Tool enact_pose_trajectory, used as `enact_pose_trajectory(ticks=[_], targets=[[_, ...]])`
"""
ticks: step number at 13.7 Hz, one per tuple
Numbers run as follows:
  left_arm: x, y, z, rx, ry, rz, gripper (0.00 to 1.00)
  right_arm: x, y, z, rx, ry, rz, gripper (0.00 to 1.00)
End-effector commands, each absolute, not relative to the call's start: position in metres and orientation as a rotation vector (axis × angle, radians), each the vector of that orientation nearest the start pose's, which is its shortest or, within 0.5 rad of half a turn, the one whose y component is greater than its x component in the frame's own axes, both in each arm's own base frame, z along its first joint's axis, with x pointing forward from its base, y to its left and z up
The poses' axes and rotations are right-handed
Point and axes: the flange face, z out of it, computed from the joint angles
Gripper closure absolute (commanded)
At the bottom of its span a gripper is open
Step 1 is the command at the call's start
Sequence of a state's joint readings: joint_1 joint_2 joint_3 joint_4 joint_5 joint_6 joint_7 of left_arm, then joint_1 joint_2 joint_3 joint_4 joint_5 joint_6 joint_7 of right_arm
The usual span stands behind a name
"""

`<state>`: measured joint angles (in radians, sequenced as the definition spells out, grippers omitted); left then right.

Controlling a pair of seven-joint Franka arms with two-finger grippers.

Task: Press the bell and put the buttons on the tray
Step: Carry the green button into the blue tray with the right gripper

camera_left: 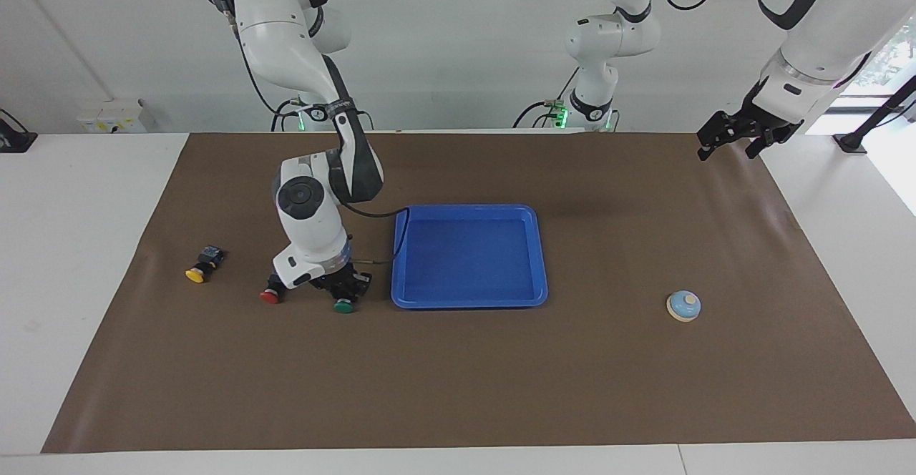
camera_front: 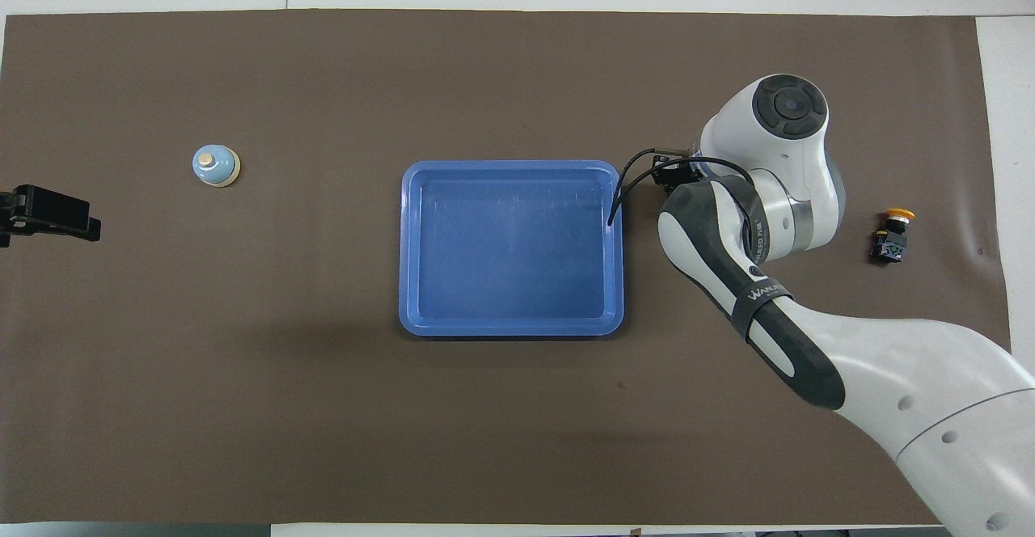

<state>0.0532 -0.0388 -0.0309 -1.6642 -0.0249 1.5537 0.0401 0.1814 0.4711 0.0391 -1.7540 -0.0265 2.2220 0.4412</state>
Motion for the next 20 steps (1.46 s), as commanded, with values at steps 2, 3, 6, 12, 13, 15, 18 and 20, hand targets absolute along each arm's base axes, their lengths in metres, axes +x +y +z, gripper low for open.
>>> enact_pose_trajectory(ticks=[2,3,6,12,13,15,18,20], targets=[[0.535,0.011,0.606,-3.181,0.029,0.117,0.0,0.655,0.177,0.37,-3.144,0.28,0.065,1.0],[0.535,0.011,0.606,-3.181,0.029,0.117,0.0,0.652,0.193,0.38,-3.15,0.251,0.081,1.0],[0.535,0.011,0.606,-3.181,0.029,0.117,0.0,0.628,0.254,0.393,-3.157,0.218,0.081,1.0],[0.535,0.011,0.606,-3.181,0.029,0.117,0.0,0.589,0.3,0.353,-3.126,0.195,0.093,1.0],[0.535,0.011,0.606,-3.181,0.029,0.117,0.0,0.583,0.302,0.341,-3.123,0.186,0.08,1.0],[0.535,0.011,0.606,-3.181,0.029,0.117,0.0,0.573,0.307,0.321,-3.12,0.171,0.068,1.0],[0.535,0.011,0.606,-3.181,0.029,0.117,0.0,0.566,0.309,0.313,-3.122,0.162,0.069,1.0],[0.535,0.011,0.606,-3.181,0.029,0.117,0.0,0.563,0.309,0.309,-3.117,0.215,0.061,1.0]])
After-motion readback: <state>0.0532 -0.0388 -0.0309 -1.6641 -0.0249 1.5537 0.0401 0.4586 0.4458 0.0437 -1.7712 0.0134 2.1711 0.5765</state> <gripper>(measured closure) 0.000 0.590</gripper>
